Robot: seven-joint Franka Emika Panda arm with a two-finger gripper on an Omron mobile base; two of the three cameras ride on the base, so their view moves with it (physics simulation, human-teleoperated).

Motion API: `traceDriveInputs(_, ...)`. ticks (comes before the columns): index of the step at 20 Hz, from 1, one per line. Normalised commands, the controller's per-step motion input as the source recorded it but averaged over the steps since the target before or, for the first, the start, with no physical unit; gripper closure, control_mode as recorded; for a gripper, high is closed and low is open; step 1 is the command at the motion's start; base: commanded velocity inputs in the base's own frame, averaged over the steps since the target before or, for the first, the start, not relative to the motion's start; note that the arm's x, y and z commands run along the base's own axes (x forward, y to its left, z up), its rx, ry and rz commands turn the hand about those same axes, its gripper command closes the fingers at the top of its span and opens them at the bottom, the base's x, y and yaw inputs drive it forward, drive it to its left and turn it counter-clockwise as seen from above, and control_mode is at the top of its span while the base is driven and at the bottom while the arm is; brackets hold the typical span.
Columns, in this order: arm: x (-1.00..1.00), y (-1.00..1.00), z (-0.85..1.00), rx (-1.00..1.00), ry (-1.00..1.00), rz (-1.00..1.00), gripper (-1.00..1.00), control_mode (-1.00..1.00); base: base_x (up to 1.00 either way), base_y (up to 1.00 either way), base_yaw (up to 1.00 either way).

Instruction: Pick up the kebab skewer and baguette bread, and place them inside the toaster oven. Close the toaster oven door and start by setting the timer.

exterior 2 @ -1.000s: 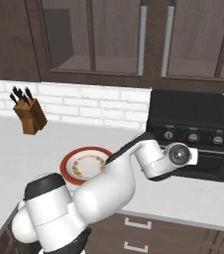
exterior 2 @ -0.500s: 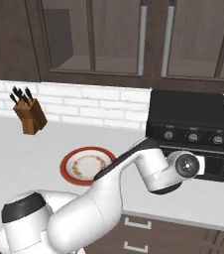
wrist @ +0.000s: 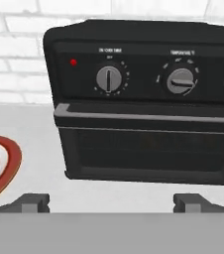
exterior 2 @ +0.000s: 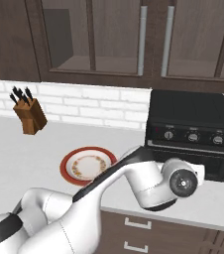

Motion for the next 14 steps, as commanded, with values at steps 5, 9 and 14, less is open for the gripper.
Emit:
traceDriveInputs(5, -0.10, -0.09, 0.11, 0.08, -0.32, 0.00, -1.00, -1.00, 0.00, 0.00, 0.00)
traceDriveInputs(9, 0.02, 0.04, 0.00, 0.04, -0.27, 0.00, -1.00, -1.00, 0.00, 0.00, 0.00)
traceDriveInputs(14, 0.00, 0.13, 0.07, 0.00, -0.18, 0.00, -1.00, -1.00, 0.00, 0.00, 0.00)
